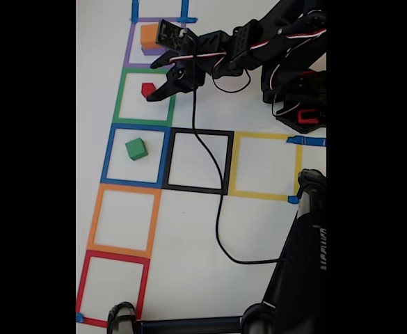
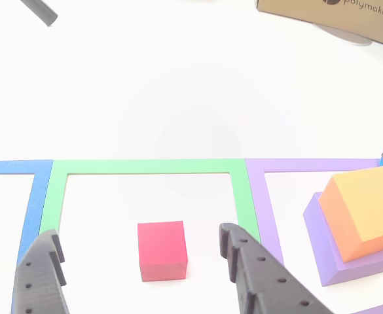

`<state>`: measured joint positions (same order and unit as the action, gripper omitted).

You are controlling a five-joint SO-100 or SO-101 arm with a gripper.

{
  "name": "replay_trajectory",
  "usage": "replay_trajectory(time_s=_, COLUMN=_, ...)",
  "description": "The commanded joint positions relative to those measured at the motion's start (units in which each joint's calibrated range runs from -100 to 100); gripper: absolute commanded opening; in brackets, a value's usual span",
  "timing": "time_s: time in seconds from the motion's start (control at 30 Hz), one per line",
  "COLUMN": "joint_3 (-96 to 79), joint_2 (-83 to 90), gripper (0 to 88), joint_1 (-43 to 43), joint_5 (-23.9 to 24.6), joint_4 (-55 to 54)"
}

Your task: Tower of hanoi

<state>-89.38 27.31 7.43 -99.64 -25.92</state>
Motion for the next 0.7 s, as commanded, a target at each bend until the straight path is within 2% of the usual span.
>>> replay_trajectory(time_s=0.0, joint_3=0.8, joint_2=-10.6, gripper=28.1, joint_1=3.1, joint_5=-0.4, joint_4=-14.3)
replay_trajectory(time_s=0.3, joint_3=2.6, joint_2=-26.1, gripper=28.6, joint_1=3.9, joint_5=-0.4, joint_4=-29.1)
replay_trajectory(time_s=0.67, joint_3=8.0, joint_2=-37.4, gripper=28.4, joint_1=2.7, joint_5=-0.4, joint_4=-35.9)
